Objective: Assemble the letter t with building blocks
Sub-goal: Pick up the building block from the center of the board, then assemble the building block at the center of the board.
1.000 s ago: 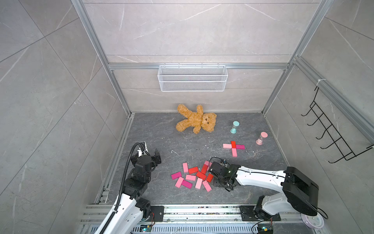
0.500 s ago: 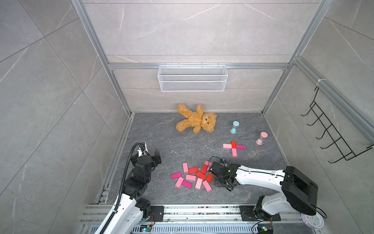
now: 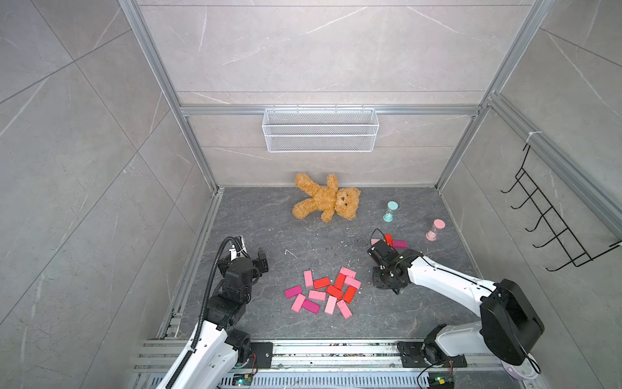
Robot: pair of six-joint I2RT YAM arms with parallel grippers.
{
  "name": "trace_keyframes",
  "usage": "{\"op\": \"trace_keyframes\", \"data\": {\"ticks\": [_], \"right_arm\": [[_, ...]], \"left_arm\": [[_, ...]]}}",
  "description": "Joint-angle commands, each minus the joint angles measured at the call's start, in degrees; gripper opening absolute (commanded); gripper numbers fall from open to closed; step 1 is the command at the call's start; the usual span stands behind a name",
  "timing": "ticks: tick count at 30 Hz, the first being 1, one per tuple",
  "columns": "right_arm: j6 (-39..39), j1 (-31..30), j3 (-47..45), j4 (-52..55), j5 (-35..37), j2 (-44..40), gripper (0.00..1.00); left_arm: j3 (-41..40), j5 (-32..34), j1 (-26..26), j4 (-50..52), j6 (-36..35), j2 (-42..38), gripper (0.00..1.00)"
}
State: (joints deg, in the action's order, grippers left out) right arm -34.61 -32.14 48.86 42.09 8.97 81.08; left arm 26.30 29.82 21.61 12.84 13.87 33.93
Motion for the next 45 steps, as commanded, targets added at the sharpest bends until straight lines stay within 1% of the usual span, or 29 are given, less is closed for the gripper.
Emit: {"op": "trace_keyframes", "data": {"ticks": [1,5,7,8,12,15,20,26,34,45], "right_arm": [[7.3,4.5,3.0,1.5,-1.7,2.0,0.23],[11.3,10.5,4.6,0.0,-3.7,4.3,0.23],[13.4,13.4,5.7,0.1,-5.1,6.1,0.19],[14.1,14.4,6.2,0.4,-5.9,7.0,0.17],[15.2,17.2,6.8,-0.4,-8.6,8.7,0.18],[16.6,17.6,7.6,-0.3,-10.0,10.6,0.18],[16.7,17.6,7.7,-0.1,-9.9,12.9,0.18],[16.8,17.6,7.8,-0.4,-8.5,13.7,0.18],[17.9,17.7,9.6,0.3,-6.4,17.3,0.21],[17.9,18.2,9.5,-0.2,-5.3,18.1,0.23]], "left_arm": [[1.4,-0.3,0.2,-1.2,-0.1,-0.7,1.00],[1.6,-0.6,0.2,-1.5,-0.2,-1.2,1.00],[1.8,-0.7,0.2,-1.3,-0.1,-1.1,1.00],[2.0,-0.7,0.2,-1.0,-0.1,-1.1,1.00],[2.0,-0.8,0.3,-0.8,0.0,-1.3,1.00],[2.4,-0.7,0.2,-0.6,-0.2,-1.3,1.00],[2.4,-0.6,0.3,-0.8,-0.4,-0.8,1.00],[2.2,-0.6,0.3,-1.0,-0.5,-0.4,1.00],[2.2,-0.5,0.3,-0.6,-0.4,-0.5,1.00],[2.4,-0.5,0.3,0.1,-0.2,-0.8,1.00]]}}
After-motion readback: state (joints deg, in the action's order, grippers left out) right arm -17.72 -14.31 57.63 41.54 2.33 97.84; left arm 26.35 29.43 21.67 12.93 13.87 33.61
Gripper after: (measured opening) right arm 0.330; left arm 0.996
